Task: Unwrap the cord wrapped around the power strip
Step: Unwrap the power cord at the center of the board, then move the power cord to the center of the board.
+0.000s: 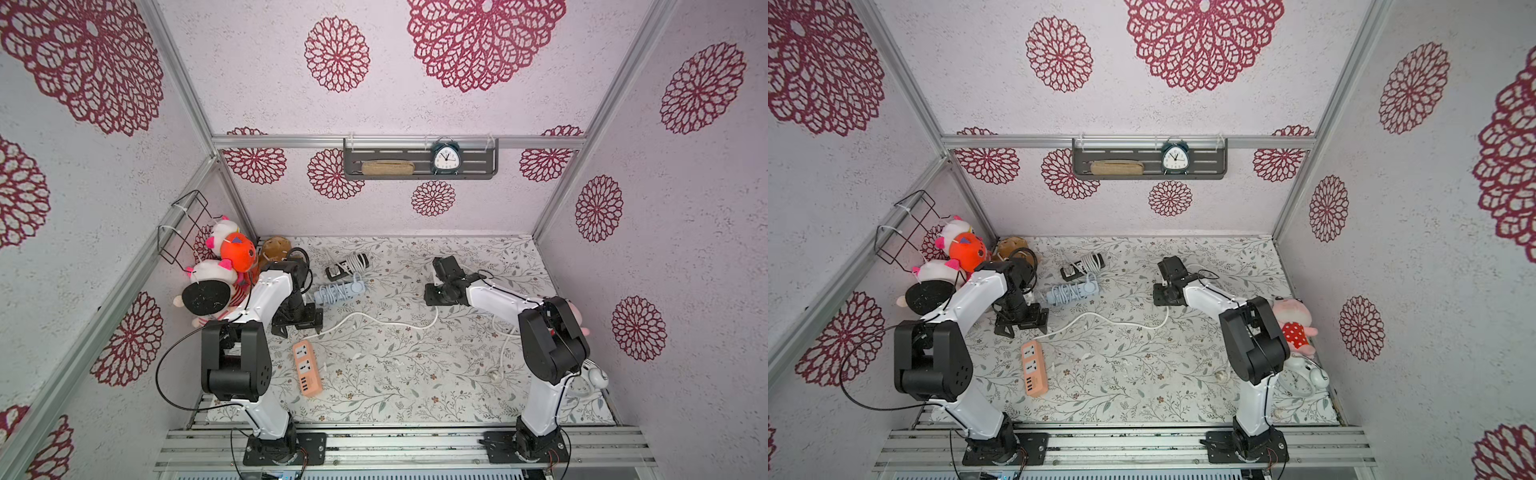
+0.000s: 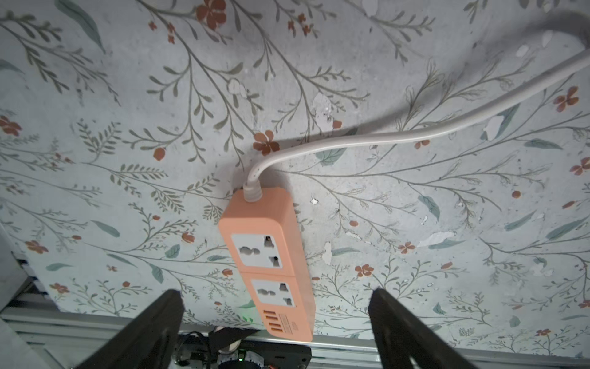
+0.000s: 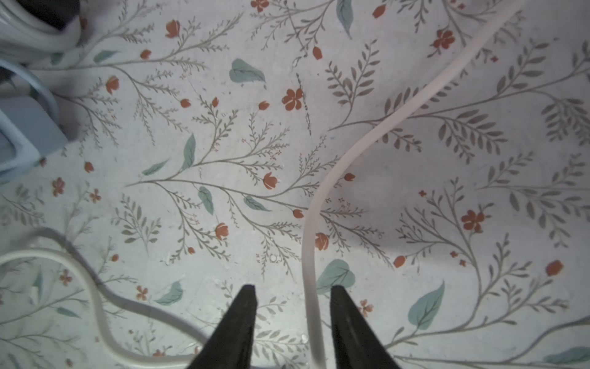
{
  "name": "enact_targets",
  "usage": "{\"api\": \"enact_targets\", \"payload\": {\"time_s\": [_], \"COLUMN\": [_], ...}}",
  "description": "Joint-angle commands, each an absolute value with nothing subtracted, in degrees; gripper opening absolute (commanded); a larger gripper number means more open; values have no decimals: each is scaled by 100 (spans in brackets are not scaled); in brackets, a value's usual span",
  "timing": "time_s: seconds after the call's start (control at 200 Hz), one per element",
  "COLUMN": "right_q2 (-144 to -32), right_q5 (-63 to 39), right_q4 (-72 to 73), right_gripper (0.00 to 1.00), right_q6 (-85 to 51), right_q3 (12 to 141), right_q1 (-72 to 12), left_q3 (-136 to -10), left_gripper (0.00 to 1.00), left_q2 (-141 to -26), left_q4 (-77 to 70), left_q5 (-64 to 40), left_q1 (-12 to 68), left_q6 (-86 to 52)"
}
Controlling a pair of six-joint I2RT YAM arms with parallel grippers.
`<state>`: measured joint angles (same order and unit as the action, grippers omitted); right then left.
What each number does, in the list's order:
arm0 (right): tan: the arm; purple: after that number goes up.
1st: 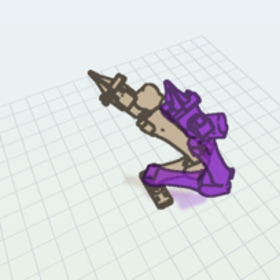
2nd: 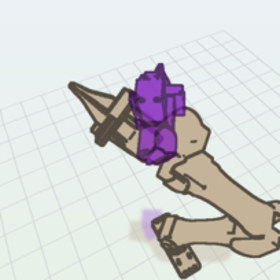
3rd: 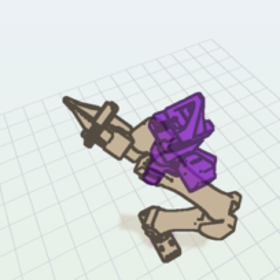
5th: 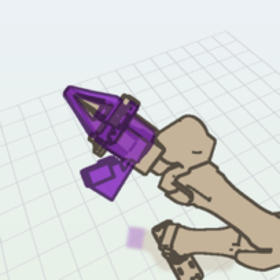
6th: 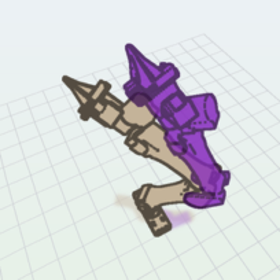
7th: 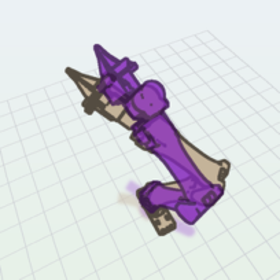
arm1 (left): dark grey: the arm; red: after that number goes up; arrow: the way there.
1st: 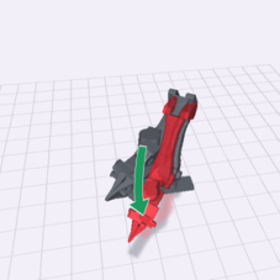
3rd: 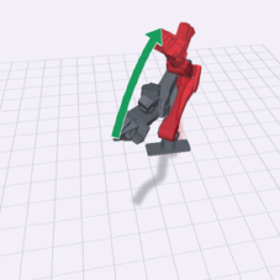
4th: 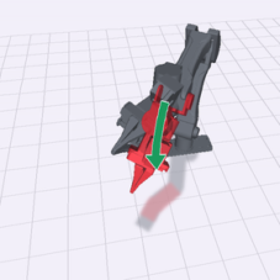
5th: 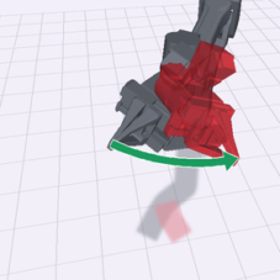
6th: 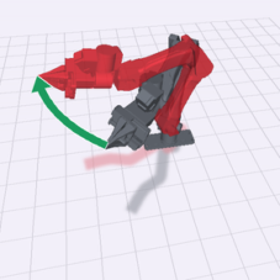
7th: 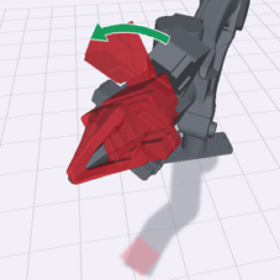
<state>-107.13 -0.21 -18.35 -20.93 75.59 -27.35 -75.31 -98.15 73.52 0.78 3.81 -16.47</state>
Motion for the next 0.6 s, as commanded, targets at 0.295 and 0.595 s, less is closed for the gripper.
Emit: {"api": "enact_targets", "payload": {"time_s": [0.295,0.595], "right_q2": [-8982,-8971], "right_q5": [657,172], "right_q4": [-4388,-3800], "right_gripper": [67,39], "right_q6": [-2197,-1962], "right_q3": [7133,7030], "right_q1": [-1697,-959], "left_q3": [-8553,-10134], "left_gripper": [76,65], "left_q2": [-10069,-11196], "left_q4": [6547,5792], "left_q5": [217,-398], "left_q1": [1546,2176], "left_q6": [-2188,-2135]}}
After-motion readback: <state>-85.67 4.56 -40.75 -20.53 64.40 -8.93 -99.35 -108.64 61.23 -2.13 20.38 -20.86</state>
